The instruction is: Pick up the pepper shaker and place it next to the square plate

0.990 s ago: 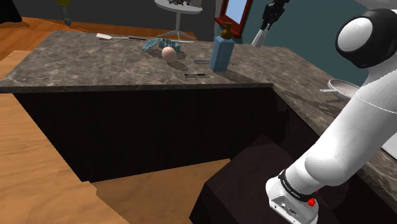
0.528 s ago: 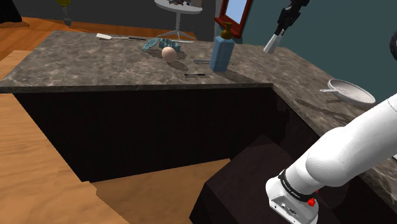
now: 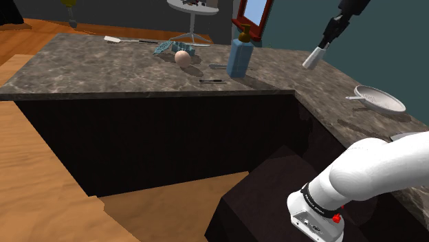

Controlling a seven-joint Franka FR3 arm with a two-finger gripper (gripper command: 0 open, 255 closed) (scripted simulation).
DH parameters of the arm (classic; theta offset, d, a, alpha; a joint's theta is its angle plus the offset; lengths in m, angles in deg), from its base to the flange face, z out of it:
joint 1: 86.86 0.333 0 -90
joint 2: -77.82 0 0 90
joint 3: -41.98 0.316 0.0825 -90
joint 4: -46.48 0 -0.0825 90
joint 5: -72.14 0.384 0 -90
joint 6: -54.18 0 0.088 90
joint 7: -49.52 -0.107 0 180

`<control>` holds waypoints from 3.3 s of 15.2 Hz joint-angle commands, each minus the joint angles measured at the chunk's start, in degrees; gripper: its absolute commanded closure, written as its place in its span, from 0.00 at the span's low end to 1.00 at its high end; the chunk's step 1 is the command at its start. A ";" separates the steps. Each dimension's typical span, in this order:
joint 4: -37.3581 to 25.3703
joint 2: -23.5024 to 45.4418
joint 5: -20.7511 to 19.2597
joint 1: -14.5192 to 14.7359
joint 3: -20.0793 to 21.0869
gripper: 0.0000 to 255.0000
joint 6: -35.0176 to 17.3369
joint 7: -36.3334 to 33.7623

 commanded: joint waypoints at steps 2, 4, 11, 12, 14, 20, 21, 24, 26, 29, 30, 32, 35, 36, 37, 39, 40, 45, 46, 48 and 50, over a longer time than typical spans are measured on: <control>4.24 -6.07 -1.95 -1.49 0.68 1.00 1.61 0.25; 6.69 -10.00 -3.07 -2.59 1.12 1.00 2.99 0.53; 12.87 -22.74 -6.59 -6.66 1.93 1.00 9.38 2.66; 13.45 -24.42 -7.08 -7.26 1.96 1.00 10.46 3.12; 14.41 -27.68 -8.07 -8.43 1.94 1.00 12.72 4.12; 15.53 -36.51 -11.37 -11.68 1.42 1.00 20.17 7.92; 15.47 -37.83 -11.99 -12.18 1.27 1.00 21.49 8.67; 14.88 -41.51 -14.00 -13.55 0.75 1.00 25.51 11.10; 14.14 -43.73 -15.51 -14.33 0.35 1.00 28.23 12.87; 12.52 -46.70 -18.03 -15.29 -0.29 1.00 32.36 15.77; 11.86 -47.60 -18.95 -15.54 -0.50 1.00 33.74 16.80; 10.33 -49.26 -20.92 -15.93 -0.91 1.00 36.51 18.95; 7.58 -51.39 -24.25 -16.24 -1.46 1.00 40.63 22.47; 6.55 -52.00 -25.47 -16.28 -1.61 1.00 41.99 23.73; 5.46 -52.58 -26.76 -16.26 -1.75 1.00 43.35 25.03; 3.10 -53.60 -29.52 -16.11 -1.97 1.00 46.04 27.80; 1.84 -54.05 -31.02 -15.97 -2.04 1.00 47.38 29.27; -4.81 -54.66 -39.57 -16.79 -3.04 1.00 52.39 39.73; -6.02 -54.05 -41.31 -18.09 -3.87 1.00 52.39 43.19; -7.08 -54.11 -44.35 -19.66 -5.12 1.00 52.39 48.02; -5.02 -56.08 -44.67 -19.51 -5.09 1.00 52.29 47.14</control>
